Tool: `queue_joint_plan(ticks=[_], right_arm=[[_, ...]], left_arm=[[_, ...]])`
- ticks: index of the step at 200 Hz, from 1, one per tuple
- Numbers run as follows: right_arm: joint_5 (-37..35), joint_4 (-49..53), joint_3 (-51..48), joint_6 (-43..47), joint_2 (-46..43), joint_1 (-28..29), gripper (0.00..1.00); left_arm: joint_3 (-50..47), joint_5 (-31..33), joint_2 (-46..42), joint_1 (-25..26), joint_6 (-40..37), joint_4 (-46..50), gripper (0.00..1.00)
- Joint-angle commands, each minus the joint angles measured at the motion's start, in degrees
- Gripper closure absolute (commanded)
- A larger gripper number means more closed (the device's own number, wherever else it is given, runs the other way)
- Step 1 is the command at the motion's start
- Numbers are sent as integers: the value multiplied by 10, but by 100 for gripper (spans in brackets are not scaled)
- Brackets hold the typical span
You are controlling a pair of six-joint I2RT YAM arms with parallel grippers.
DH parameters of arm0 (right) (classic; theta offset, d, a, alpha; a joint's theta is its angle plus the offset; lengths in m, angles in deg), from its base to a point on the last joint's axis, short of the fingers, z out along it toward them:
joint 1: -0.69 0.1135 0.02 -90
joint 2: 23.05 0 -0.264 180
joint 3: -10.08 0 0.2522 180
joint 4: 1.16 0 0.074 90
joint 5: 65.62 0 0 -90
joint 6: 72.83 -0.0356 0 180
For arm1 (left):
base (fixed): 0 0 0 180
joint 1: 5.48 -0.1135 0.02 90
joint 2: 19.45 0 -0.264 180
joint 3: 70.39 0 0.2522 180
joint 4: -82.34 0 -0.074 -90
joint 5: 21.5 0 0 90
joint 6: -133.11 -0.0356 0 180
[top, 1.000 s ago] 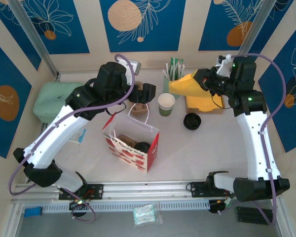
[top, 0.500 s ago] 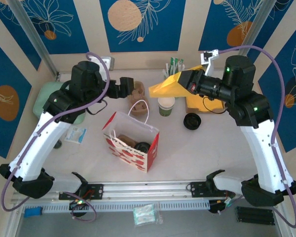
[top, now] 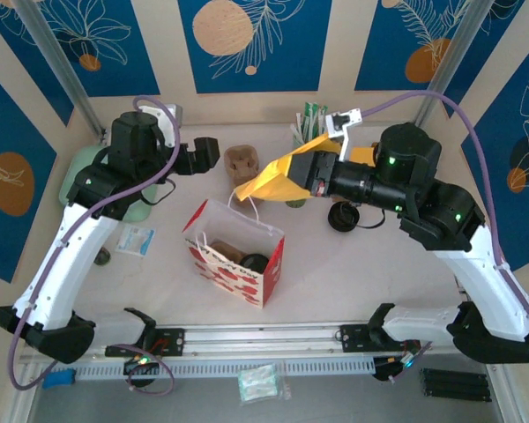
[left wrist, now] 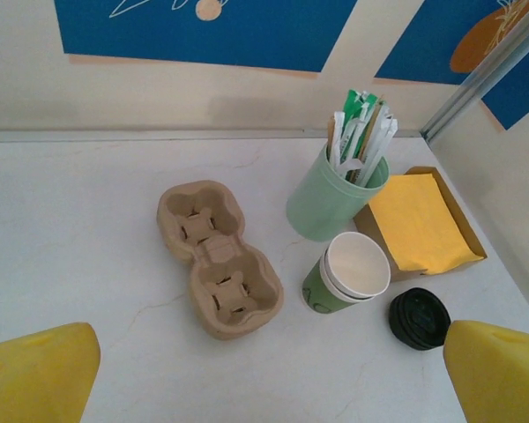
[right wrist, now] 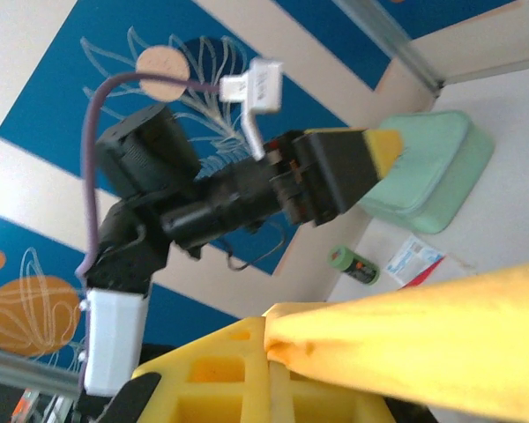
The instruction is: Pack the takeout coffee
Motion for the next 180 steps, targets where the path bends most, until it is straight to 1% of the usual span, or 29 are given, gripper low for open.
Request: queue_joint_plan(ticks=[1, 42, 76, 107, 133, 180], right_arm=[[-88, -29, 29, 10, -2, 55, 100], [-173, -39, 57, 51, 1, 139, 100], [-188, -52, 66, 53, 19, 177, 100], [-210, -79, 53, 46, 37, 209, 100], [-233, -116, 19, 30, 41, 226, 100], [-254, -166, -39, -9, 46, 230, 100]], left_arm=[[-6, -25, -21, -19, 6, -18, 1], [-16, -42, -40, -42, 6, -17, 0], [-24, -46, -51, -52, 7, -16, 0], [-25, -49, -58, -56, 6, -14, 1], [-30, -51, -65, -60, 6, -15, 1], [-48, -55, -79, -65, 6, -19, 1]])
